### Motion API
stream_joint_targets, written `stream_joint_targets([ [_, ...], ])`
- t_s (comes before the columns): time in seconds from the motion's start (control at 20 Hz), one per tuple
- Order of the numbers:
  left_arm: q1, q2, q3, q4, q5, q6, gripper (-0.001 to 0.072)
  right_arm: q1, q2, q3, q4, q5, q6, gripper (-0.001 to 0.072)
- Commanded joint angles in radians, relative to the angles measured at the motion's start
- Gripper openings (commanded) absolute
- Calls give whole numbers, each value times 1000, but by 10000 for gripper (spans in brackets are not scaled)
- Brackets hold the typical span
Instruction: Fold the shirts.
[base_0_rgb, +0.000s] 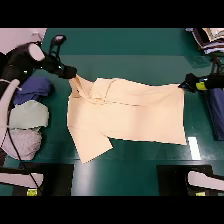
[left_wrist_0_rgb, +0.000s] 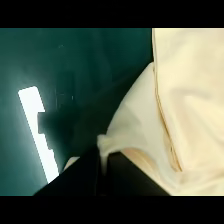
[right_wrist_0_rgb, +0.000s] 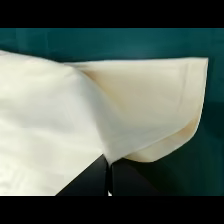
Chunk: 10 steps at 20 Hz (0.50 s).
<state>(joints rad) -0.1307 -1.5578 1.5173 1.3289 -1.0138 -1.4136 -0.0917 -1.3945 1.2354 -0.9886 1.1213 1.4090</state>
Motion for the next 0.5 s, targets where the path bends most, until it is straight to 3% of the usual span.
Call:
stream_joint_targets([
  [0.0, 0, -70, -19, 2, 209, -2, 27, 23, -155, 100, 1, -25, -5, 17],
  [0.05, 0, -70, -18, 2, 223, -11, 28, 23, -184, 137, 2, -1, -4, 54],
  [0.1, 1, -70, -11, 6, 216, -31, 48, 23, -208, 174, 1, 22, -4, 296],
  [0.15, 1, -69, -2, 18, 194, -29, 48, 17, -229, 217, 2, 47, -3, 476],
  [0.3, 7, -69, 69, 85, 58, -27, 49, -15, -226, 317, 2, 98, -3, 472],
  [0.45, 29, -69, 102, 48, 9, -46, 47, -33, -172, 353, 1, 120, -3, 443],
])
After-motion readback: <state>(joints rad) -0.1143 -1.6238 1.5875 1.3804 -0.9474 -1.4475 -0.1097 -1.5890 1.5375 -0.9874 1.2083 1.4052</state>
